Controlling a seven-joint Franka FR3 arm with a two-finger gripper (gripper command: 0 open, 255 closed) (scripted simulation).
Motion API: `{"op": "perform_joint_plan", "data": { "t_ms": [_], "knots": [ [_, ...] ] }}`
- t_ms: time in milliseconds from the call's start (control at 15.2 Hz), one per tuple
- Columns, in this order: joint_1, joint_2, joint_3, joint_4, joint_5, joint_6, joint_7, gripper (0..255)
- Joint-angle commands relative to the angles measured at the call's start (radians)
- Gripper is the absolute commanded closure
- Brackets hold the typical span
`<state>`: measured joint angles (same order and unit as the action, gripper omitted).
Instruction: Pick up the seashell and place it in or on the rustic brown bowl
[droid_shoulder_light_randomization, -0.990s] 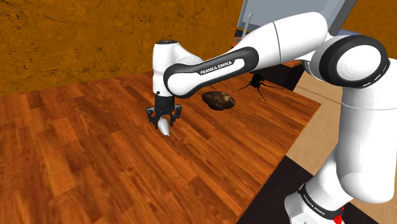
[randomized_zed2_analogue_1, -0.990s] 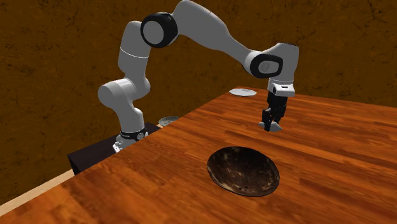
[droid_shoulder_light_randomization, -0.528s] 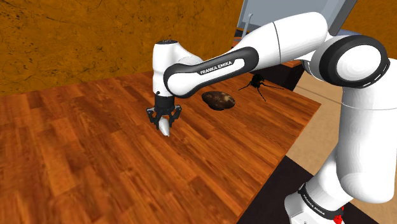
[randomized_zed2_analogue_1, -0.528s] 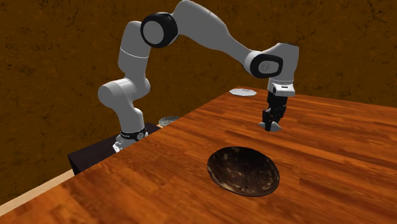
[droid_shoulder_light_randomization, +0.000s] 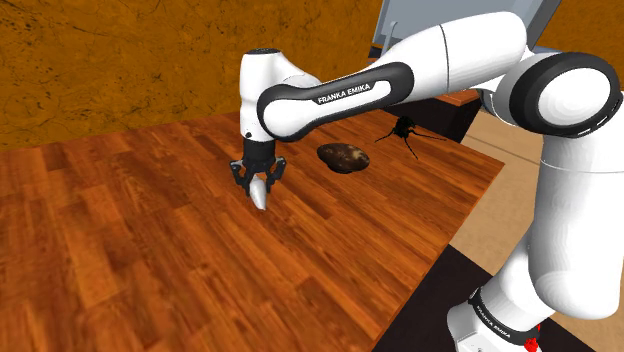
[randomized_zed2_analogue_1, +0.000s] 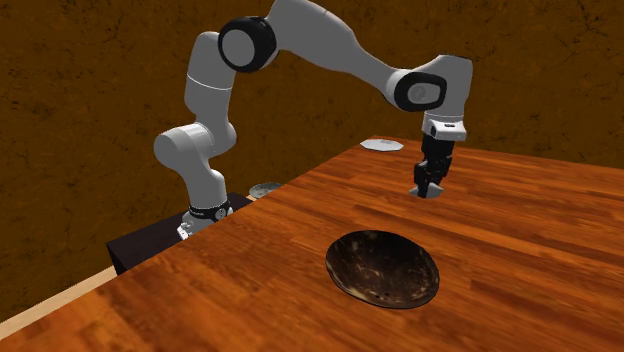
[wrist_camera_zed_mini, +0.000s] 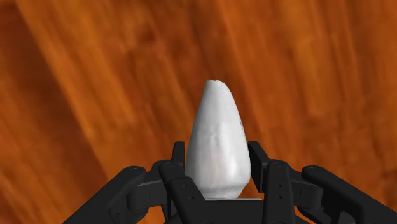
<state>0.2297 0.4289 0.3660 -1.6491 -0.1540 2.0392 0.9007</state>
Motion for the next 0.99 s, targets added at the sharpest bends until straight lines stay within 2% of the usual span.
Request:
{"op": "perform_joint_plan", "data": {
  "t_ms": [0, 924],
  "knots": [
    [0.0, -0.009, 0.002, 0.014, 0.004, -0.023, -0.002, 255],
    [0.0, -0.053, 0.013, 0.142, 0.025, -0.191, -0.015, 255]
  ]
}}
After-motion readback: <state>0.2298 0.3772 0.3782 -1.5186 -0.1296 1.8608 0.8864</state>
